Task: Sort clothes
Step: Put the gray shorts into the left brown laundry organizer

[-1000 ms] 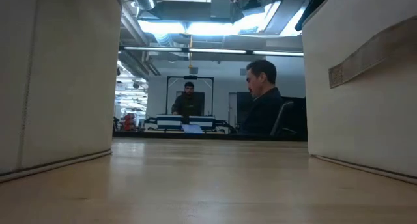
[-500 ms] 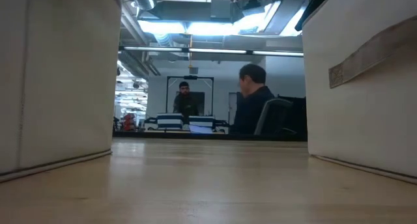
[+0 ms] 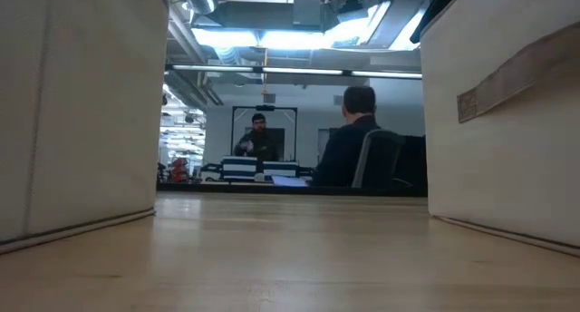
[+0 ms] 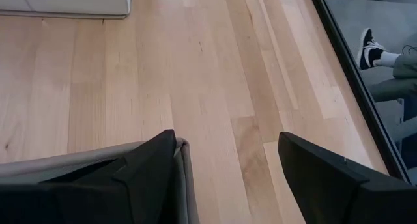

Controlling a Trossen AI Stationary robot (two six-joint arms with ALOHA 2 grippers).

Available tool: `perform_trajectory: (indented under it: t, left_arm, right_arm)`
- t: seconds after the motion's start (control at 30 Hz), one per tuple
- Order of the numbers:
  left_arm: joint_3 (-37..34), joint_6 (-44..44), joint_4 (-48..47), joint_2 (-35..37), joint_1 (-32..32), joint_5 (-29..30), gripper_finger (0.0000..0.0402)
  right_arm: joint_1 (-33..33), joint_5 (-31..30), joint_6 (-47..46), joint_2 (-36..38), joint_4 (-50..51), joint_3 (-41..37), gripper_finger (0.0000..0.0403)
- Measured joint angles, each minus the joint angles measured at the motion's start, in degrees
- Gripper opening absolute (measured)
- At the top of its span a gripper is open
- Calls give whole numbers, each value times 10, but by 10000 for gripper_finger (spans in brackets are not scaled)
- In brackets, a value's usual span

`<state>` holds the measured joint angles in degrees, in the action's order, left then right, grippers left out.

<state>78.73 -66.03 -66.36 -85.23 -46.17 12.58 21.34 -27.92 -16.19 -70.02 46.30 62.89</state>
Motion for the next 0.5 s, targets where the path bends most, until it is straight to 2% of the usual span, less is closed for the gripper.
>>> perform_trajectory:
  t: [0.23, 0.5]
  left_arm:
    - [-134, 11, 98, 1, 12, 9, 152]
    - [-287, 48, 295, 7, 16, 18, 152]
  right_arm:
    - [0, 0, 0, 0, -2, 0, 278]
    - [0, -2, 0, 0, -3, 0, 278]
